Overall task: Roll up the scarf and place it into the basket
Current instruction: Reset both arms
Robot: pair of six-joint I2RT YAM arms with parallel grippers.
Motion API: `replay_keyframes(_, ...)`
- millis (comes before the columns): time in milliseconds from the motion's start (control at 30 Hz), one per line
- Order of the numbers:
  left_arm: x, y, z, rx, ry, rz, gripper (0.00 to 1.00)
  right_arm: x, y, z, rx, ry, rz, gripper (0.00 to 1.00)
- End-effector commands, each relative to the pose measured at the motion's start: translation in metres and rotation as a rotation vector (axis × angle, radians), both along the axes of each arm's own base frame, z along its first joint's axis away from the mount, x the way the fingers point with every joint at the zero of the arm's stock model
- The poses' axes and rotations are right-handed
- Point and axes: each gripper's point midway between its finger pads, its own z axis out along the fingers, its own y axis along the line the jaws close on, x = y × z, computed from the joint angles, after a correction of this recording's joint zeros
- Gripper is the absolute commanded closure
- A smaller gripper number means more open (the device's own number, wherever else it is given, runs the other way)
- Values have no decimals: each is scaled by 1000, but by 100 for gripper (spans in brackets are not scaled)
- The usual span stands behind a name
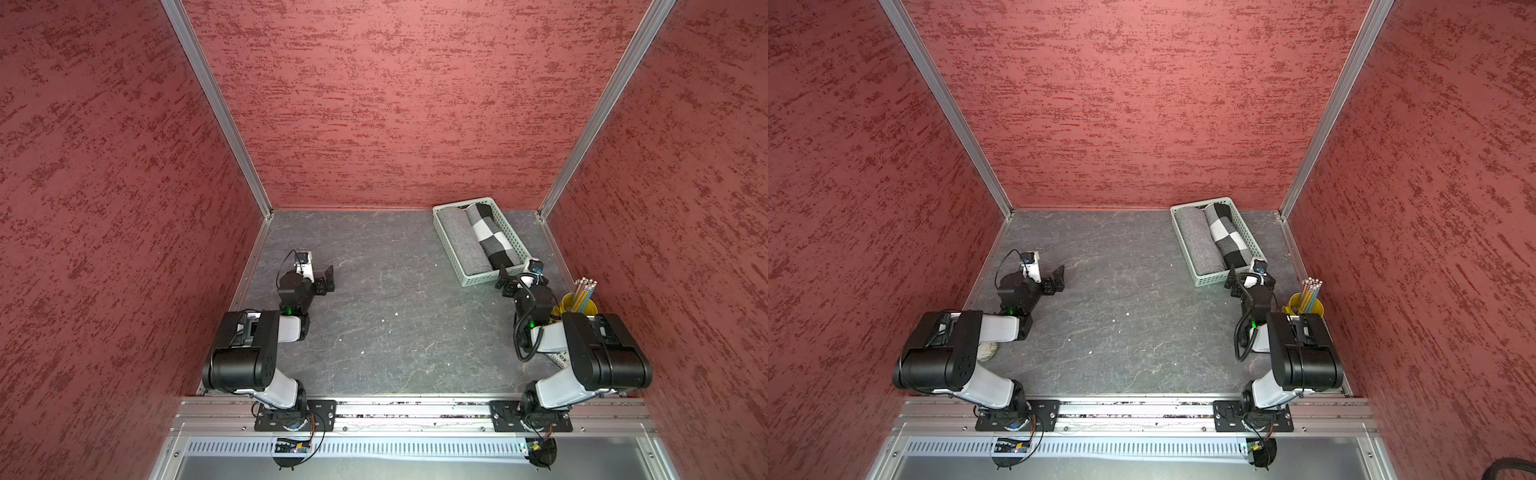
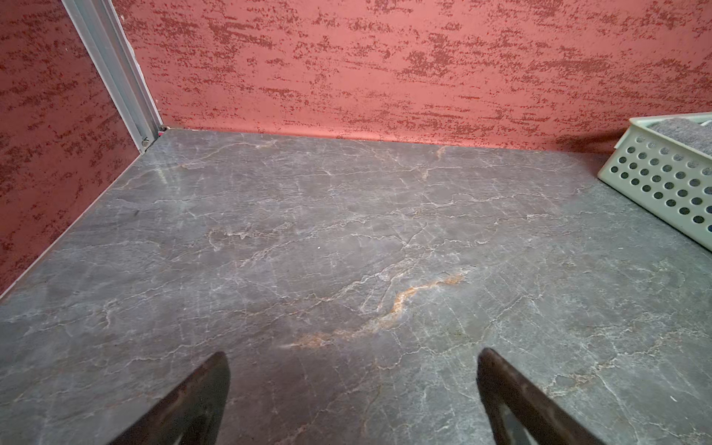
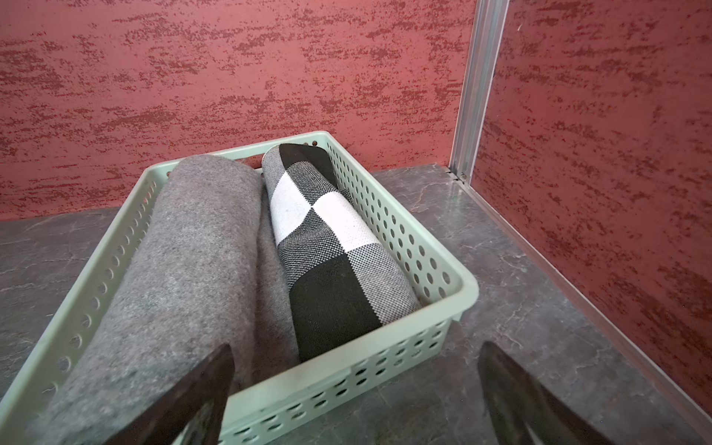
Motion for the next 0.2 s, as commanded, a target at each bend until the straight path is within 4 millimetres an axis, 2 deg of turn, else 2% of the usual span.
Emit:
replay_keyframes(0,3,3,7,10,-22,13,0,4,2,6,-10,-15,19,1)
replay_keyframes(167,3,3,7,13,-23,17,0,3,2,6,-11,-14,19,1)
